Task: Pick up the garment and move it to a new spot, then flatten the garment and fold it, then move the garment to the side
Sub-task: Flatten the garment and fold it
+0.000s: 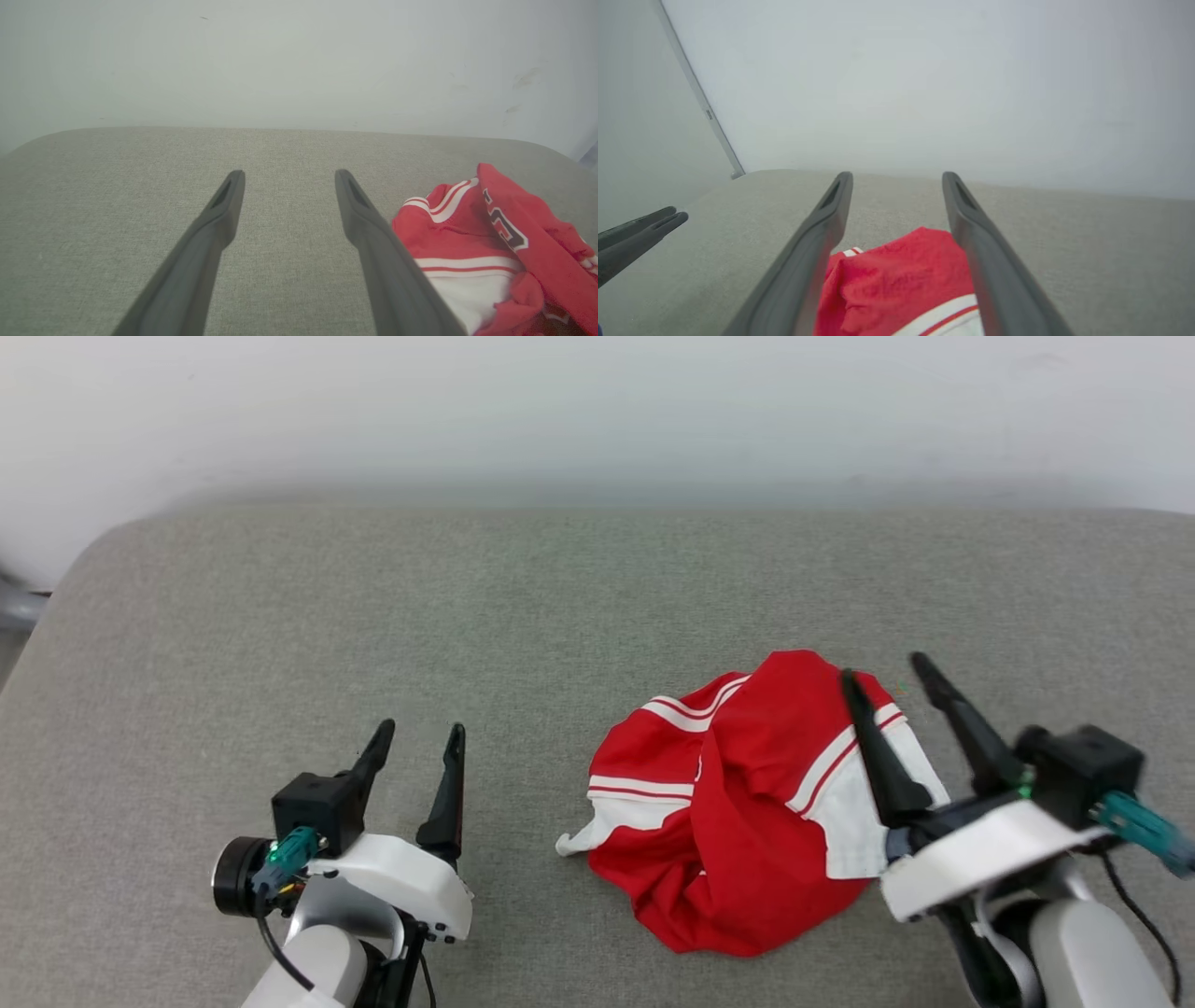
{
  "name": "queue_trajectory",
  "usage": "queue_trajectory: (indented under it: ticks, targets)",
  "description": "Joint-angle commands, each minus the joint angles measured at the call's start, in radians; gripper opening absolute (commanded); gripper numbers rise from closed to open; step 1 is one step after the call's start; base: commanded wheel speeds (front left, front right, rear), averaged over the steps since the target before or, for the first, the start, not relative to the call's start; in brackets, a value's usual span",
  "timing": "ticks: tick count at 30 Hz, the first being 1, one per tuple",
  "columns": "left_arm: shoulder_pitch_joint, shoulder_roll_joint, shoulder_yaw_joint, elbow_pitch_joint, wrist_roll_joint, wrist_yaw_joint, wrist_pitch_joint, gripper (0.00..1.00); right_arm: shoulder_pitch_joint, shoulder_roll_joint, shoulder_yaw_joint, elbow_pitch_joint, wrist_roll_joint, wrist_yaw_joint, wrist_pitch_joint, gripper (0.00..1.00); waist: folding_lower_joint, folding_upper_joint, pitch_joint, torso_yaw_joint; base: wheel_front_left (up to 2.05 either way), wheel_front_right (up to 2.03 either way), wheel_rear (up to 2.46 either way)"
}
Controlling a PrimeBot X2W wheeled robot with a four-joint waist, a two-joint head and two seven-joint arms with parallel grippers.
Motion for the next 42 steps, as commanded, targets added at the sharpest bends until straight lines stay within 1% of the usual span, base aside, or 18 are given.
queue_trajectory:
  ticks: [1,4,7,10,13,18,19,20,26,30,33,34,36,37,39,41,42]
  targets:
    - [0.006,0.008,-0.012,-0.009,0.003,0.002,0.026,1.0,0.044,0.016,-0.045,-0.04,-0.026,-0.001,0.005,1.0,0.0,0.0,-0.009,-0.013,0.0,0.0,0.0]
    - [-0.01,0.015,-0.028,-0.027,-0.004,-0.001,0.091,1.0,0.099,0.028,-0.095,-0.104,-0.053,-0.001,0.017,1.0,0.0,0.0,-0.014,-0.029,0.0,0.0,0.0]
    - [-0.029,0.023,-0.056,-0.052,-0.013,-0.014,0.186,1.0,0.149,0.04,-0.131,-0.167,-0.078,-0.001,0.034,1.0,0.0,0.0,-0.012,-0.047,0.0,0.0,0.0]
    - [-0.05,0.031,-0.089,-0.074,-0.041,-0.039,0.314,1.0,0.19,0.052,-0.151,-0.214,-0.092,-0.001,0.051,1.0,0.0,0.0,-0.007,-0.064,0.0,0.0,0.0]
    - [-0.08,0.045,-0.121,-0.098,-0.071,-0.074,0.44,1.0,0.221,0.059,-0.158,-0.245,-0.095,-0.001,0.064,1.0,0.0,0.0,0.008,-0.083,0.0,0.0,0.0]
    - [-0.119,0.083,-0.172,-0.108,-0.103,-0.12,0.626,1.0,0.237,0.067,-0.163,-0.261,-0.087,-0.001,0.059,1.0,0.0,0.0,0.046,-0.118,0.0,0.0,0.0]
    - [-0.125,0.09,-0.179,-0.108,-0.105,-0.125,0.651,1.0,0.236,0.068,-0.165,-0.261,-0.084,-0.001,0.057,1.0,0.0,0.0,0.055,-0.125,0.0,0.0,0.0]
    - [-0.125,0.09,-0.179,-0.108,-0.105,-0.125,0.651,1.0,0.236,0.068,-0.165,-0.261,-0.084,-0.001,0.057,1.0,0.0,0.0,0.055,-0.125,0.0,0.0,0.0]
    - [-0.179,0.122,-0.241,-0.062,-0.091,-0.173,0.778,1.0,0.221,0.07,-0.17,-0.247,-0.059,-0.001,0.036,1.0,0.0,0.0,0.106,-0.15,0.0,0.0,0.0]
    - [-0.22,0.136,-0.294,-0.001,-0.079,-0.211,0.859,1.0,0.197,0.07,-0.162,-0.235,-0.049,-0.001,0.022,1.0,0.0,0.0,0.134,-0.164,0.0,0.0,0.0]
    - [-0.234,0.151,-0.34,0.055,-0.071,-0.232,0.914,1.0,0.188,0.07,-0.16,-0.23,-0.047,-0.001,0.015,1.0,0.0,0.0,0.144,-0.171,0.0,0.0,0.0]
    - [-0.239,0.158,-0.357,0.073,-0.067,-0.238,0.926,0.83,0.188,0.07,-0.161,-0.228,-0.045,-0.001,0.014,1.0,0.0,0.0,0.146,-0.172,0.0,0.0,0.0]
    - [-0.247,0.168,-0.379,0.101,-0.063,-0.246,0.936,0.04,0.183,0.07,-0.163,-0.225,-0.044,-0.001,0.013,1.0,0.0,0.0,0.149,-0.175,0.0,0.0,0.0]
    - [-0.253,0.172,-0.386,0.107,-0.061,-0.25,0.925,0.0,0.181,0.07,-0.163,-0.223,-0.044,-0.001,0.012,1.0,0.0,0.0,0.148,-0.175,0.0,0.0,0.0]
    - [-0.269,0.176,-0.377,0.099,-0.055,-0.252,0.886,0.0,0.182,0.07,-0.168,-0.222,-0.043,-0.001,0.01,1.0,0.0,0.0,0.143,-0.174,0.0,0.0,0.0]
    - [-0.287,0.184,-0.351,0.079,-0.049,-0.238,0.839,0.0,0.19,0.07,-0.181,-0.22,-0.041,-0.001,0.006,1.0,0.0,0.0,0.136,-0.168,0.0,0.0,0.0]
    - [-0.293,0.189,-0.33,0.064,-0.051,-0.224,0.814,0.0,0.193,0.07,-0.186,-0.219,-0.04,-0.001,0.006,1.0,0.0,0.0,0.13,-0.164,0.0,0.0,0.0]
